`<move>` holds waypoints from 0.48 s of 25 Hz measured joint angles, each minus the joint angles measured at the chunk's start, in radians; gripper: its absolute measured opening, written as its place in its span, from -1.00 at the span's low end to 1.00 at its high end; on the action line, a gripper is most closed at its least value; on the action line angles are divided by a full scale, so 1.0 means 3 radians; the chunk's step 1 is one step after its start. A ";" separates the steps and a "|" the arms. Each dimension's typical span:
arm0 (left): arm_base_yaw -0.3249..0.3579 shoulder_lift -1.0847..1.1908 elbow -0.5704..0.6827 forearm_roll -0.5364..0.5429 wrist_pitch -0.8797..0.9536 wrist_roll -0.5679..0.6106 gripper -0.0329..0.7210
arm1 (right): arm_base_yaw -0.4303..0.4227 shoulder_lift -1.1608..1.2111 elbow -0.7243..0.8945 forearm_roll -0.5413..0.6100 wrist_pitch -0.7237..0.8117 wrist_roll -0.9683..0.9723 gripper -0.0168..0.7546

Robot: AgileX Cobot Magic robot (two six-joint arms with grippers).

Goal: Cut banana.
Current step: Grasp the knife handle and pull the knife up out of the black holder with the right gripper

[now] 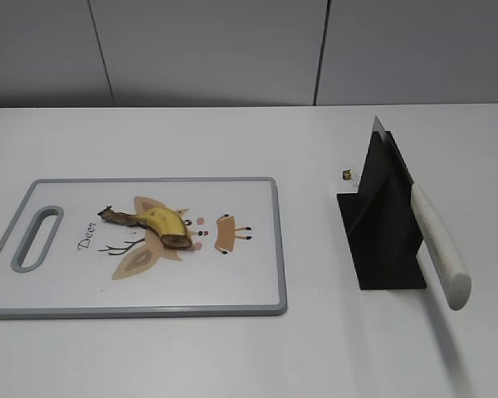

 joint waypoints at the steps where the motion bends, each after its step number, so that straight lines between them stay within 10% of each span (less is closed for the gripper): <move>1: 0.0000 0.0000 0.0000 0.0000 0.0000 0.0000 0.65 | 0.0000 0.0000 0.0000 0.0000 0.0000 0.0000 0.54; 12: 0.0000 0.0000 0.0000 0.0000 0.0000 0.0000 0.65 | 0.0000 0.0000 0.0000 0.0000 0.0000 0.0000 0.54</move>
